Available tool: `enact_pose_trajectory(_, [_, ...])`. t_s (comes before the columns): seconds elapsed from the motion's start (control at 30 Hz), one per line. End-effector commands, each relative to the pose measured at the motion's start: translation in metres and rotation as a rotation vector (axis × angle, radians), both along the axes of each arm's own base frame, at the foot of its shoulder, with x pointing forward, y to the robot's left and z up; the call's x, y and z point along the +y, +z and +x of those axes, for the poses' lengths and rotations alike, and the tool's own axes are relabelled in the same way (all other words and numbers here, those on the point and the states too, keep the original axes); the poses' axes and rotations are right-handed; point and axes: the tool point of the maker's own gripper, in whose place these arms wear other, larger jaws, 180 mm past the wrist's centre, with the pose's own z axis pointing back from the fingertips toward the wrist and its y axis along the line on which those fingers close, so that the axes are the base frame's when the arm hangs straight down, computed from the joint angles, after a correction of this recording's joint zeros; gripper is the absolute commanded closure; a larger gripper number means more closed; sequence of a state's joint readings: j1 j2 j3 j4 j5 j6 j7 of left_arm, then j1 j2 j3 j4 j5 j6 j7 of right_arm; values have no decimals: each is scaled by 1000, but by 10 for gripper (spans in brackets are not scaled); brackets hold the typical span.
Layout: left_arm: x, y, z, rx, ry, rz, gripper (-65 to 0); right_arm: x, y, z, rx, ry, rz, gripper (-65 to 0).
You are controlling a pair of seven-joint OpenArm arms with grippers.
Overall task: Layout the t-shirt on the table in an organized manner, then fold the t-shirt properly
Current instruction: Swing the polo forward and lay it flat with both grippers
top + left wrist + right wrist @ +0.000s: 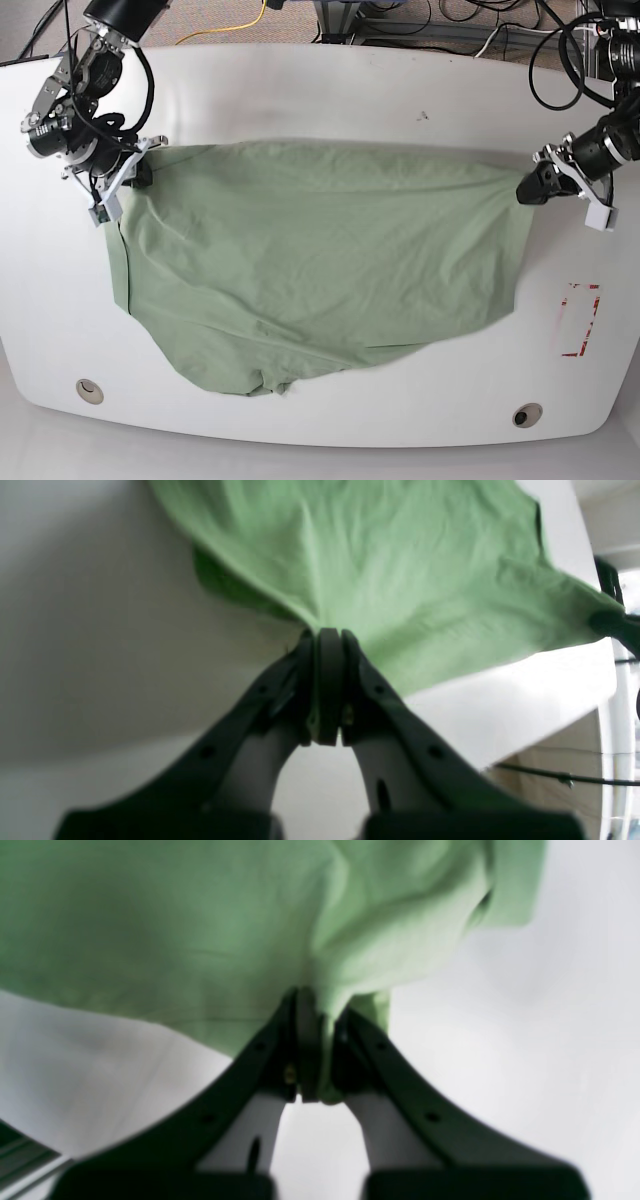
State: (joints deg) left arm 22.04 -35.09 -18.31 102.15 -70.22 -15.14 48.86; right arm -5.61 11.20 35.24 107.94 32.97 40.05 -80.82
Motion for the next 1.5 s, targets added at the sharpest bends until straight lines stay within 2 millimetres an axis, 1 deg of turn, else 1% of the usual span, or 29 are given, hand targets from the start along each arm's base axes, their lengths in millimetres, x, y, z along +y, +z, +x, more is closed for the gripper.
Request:
enact_pose_trajectory(0.0, [13, 2, -13, 6, 21, 17, 0, -5, 8, -1, -26, 8, -8, 0])
enact_pose_trajectory(0.03, [15, 1, -16, 13, 27, 19, 0, -4, 7, -3, -22, 9, -5, 0])
enact_pose_trajectory(0.07, [20, -5, -25, 36, 50, 21, 0, -3, 3, -8, -9, 11, 0, 0])
enact_pose_trajectory(0.23, [34, -17, -52, 97, 104, 30, 0, -3, -10, -29, 49, 12, -1, 0])
enact_pose_trajectory(0.3, [37, -21, -60, 119, 115, 32, 0, -3, -14, -37, 73, 12, 0, 0])
enact_pose_trajectory(0.4, [38, -27, -72, 151, 126, 30, 0, -4, -19, -49, 101, 13, -4, 0])
enact_pose_trajectory(0.67, [38, -39, -95, 215, 131, 31, 0, -2, -27, -78, 163, 29, -23, 0])
enact_pose_trajectory(0.93, [37, -41, -98, 226, 128, 33, 0, -2, -31, -93, 197, 29, -25, 0])
enact_pose_trajectory(1.1, [42, -44, -104, 247, 121, 66, 0, -2, -36, -103, 226, 28, -24, 0])
enact_pose_trajectory(1.23, [44, -47, -106, 253, 119, 89, 0, -1, -36, -104, 228, 27, -21, 0])
enact_pose_trajectory(1.47, [40, -43, -103, 237, 106, 91, 0, -1, -36, -104, 226, 25, -20, 0])
